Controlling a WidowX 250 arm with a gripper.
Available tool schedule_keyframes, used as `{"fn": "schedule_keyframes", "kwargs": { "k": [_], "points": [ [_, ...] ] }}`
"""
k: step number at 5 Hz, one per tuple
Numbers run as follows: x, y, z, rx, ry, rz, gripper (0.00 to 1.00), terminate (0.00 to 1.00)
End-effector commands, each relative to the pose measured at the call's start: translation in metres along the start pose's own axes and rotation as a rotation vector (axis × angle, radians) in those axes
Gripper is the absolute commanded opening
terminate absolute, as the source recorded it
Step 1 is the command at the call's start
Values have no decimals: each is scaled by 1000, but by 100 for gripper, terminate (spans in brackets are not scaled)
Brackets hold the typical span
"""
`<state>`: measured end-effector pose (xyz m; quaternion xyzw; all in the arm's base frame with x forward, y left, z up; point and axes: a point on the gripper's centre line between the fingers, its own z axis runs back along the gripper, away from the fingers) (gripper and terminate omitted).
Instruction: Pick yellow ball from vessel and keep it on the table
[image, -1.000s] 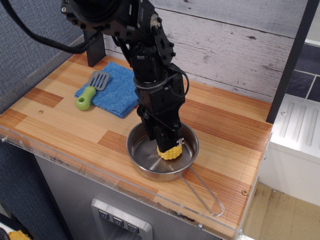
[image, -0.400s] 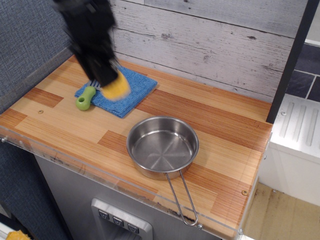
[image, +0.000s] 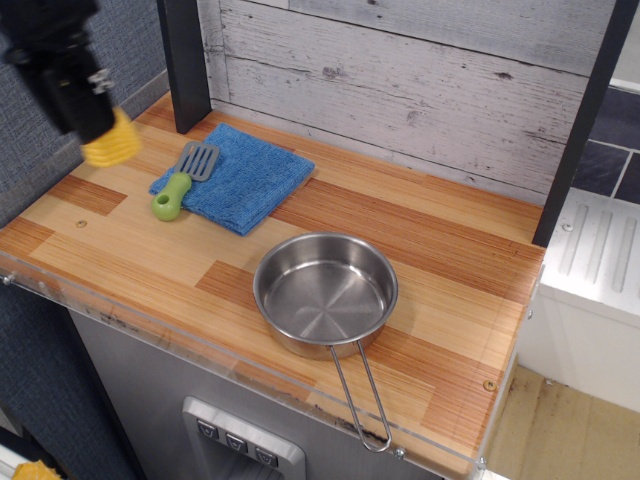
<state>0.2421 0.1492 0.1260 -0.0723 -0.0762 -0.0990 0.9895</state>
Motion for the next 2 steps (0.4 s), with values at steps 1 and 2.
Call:
{"fn": "schedule_keyframes", "kwargs": {
  "k": [1,2],
  "points": [
    [-24,38,-17,221,14,144,0,0],
    [-28,56,-34,235,2,214,0,0]
  ]
}}
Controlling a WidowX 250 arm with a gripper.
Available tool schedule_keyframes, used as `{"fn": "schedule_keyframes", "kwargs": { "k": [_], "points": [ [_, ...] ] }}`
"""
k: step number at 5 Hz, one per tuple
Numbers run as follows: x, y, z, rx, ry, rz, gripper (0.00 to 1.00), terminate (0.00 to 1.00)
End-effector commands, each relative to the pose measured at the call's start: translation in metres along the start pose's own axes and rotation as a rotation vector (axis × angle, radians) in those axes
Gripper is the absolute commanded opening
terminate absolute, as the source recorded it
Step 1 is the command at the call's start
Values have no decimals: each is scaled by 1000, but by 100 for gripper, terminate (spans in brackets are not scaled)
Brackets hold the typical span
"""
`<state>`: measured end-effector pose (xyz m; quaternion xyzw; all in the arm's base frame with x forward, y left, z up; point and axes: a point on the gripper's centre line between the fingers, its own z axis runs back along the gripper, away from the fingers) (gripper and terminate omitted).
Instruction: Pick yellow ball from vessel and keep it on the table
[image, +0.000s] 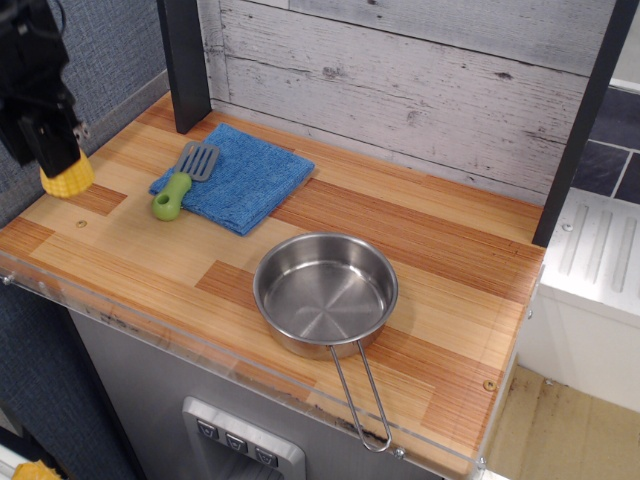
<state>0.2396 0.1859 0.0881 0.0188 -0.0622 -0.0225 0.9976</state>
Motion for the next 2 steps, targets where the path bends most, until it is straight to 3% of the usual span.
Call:
{"fn": "schedule_keyframes", "kwargs": {
  "k": [1,2],
  "points": [
    [-13,21,-24,-4,-11,116,0,0],
    [-11,10,-37,-49,-11,122,0,0]
  ]
}}
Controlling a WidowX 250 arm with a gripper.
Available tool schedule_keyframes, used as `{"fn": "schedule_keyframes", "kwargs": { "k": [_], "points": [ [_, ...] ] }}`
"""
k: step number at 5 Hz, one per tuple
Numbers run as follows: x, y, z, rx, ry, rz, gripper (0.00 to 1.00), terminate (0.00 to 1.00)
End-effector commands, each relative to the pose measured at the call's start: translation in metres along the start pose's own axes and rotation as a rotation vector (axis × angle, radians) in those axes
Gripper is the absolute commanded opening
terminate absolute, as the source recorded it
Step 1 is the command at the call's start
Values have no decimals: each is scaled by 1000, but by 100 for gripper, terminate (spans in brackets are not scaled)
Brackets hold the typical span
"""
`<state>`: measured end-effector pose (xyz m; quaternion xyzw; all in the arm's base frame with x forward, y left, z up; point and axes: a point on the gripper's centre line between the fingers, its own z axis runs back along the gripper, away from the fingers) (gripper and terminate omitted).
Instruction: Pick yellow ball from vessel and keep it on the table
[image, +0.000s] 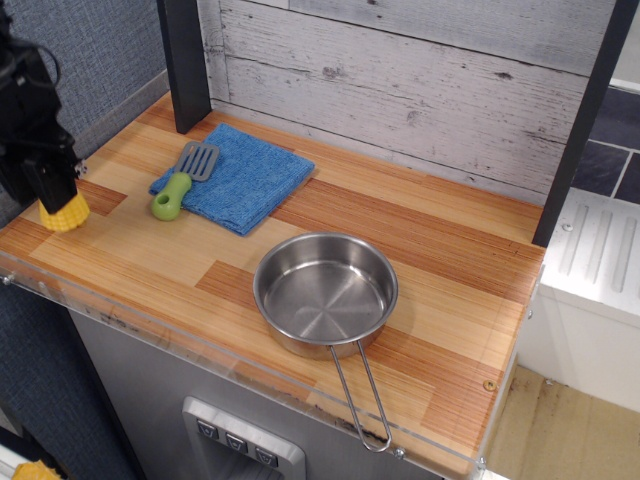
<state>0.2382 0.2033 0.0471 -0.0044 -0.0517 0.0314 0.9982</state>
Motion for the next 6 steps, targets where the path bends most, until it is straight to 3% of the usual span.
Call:
{"fn": "schedule_keyframes", "kwargs": {
  "k": [1,2,3,4,5,6],
  "points": [
    [-6,-11,-3,-19,-13,-6,0,0],
    [-9,-14,-4,-43,-2,-25,100,0],
    [-5,-21,8,-22,7,-50,100,0],
    [4,-31,40,10,-19,-76,100,0],
    [18,-65,83,8,-72,-145,100,0],
    [29,-99,84,-31,-59,-213,100,0]
  ]
}}
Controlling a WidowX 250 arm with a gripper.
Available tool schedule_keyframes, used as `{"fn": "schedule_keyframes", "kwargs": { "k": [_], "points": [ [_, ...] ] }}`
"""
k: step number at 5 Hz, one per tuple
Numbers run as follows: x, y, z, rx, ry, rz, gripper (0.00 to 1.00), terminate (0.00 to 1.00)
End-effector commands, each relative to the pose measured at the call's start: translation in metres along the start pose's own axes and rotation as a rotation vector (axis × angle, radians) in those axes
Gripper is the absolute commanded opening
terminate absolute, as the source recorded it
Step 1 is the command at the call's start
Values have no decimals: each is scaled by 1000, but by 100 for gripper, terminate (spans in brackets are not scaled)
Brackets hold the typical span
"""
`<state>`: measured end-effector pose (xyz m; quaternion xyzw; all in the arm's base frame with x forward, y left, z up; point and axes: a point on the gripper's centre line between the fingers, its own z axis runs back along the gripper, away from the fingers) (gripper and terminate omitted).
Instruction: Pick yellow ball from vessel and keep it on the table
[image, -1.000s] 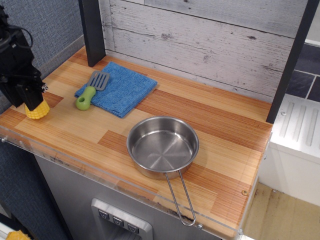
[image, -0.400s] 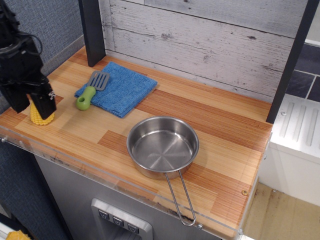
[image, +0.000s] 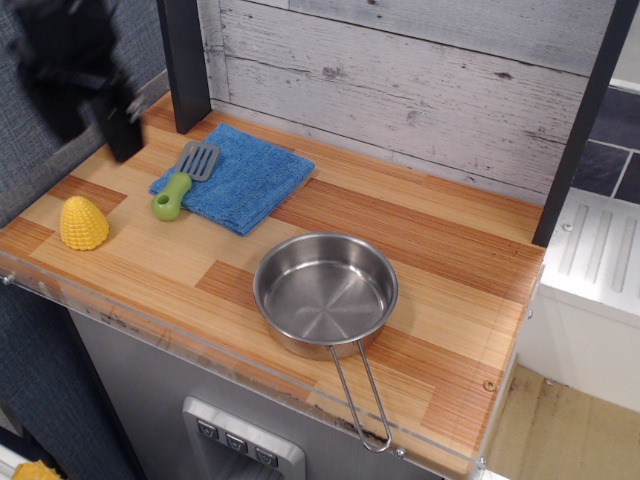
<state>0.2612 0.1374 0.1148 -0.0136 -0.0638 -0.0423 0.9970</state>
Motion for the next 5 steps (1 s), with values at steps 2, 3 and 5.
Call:
{"fn": "schedule_keyframes", "kwargs": {
  "k": [2,3,5],
  "points": [
    [10,-46,10,17,-4,-52,100,0],
    [5,-41,13,47,-2,24,100,0],
    [5,-41,13,47,-2,24,100,100]
  ]
}}
